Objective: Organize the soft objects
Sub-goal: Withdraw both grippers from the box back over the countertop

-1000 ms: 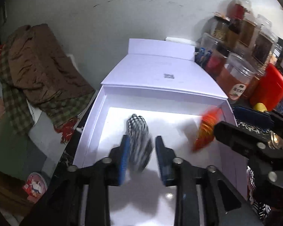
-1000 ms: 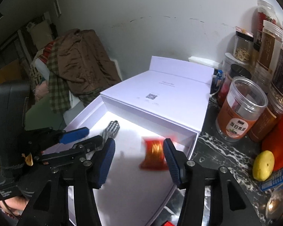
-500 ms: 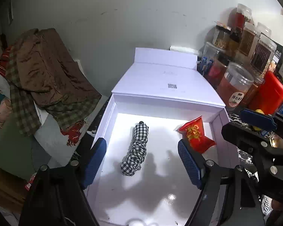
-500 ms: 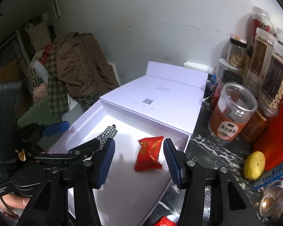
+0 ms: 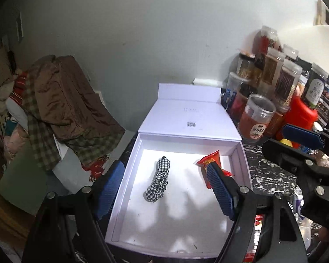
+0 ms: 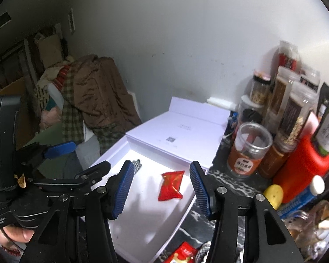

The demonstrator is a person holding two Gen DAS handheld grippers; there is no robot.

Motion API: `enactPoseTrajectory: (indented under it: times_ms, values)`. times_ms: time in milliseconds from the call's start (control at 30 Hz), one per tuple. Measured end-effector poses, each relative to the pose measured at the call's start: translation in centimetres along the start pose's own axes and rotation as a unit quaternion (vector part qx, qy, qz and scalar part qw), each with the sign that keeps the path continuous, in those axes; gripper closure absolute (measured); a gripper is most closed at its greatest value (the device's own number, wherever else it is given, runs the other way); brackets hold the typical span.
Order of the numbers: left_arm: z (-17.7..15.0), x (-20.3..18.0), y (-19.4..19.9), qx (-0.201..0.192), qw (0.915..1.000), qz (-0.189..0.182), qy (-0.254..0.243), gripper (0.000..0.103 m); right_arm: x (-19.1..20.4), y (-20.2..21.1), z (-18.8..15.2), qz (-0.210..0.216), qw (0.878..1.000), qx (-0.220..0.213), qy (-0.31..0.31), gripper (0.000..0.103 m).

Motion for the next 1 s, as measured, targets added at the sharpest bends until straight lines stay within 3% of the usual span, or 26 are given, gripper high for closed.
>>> enactPoseTrajectory:
  times_ms: [600,1000]
  values:
    - [-2.2,-2.5,9.5,-0.07,0.9973,0.007,-0.018,0.025,1.3,9.4,-2.7,-0.012,0.998,-0.061,0.017,0.05]
    - [-5.7,-5.8,13.2,-0.088,0.9946,-0.024,-0.049,0.025,1.0,14.3,-7.2,-0.03,0.996,-0.082,0.006,0.047]
Point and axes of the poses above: each gripper's, at about its wrist camera, not at the fingertips, and y roughly against the way its jaws point, x to its left, z to its top, the point moved 5 cm from there along -y, roughly the way its jaws point, and after that the axes turned 10 degrees about x, right-handed, at the moved point
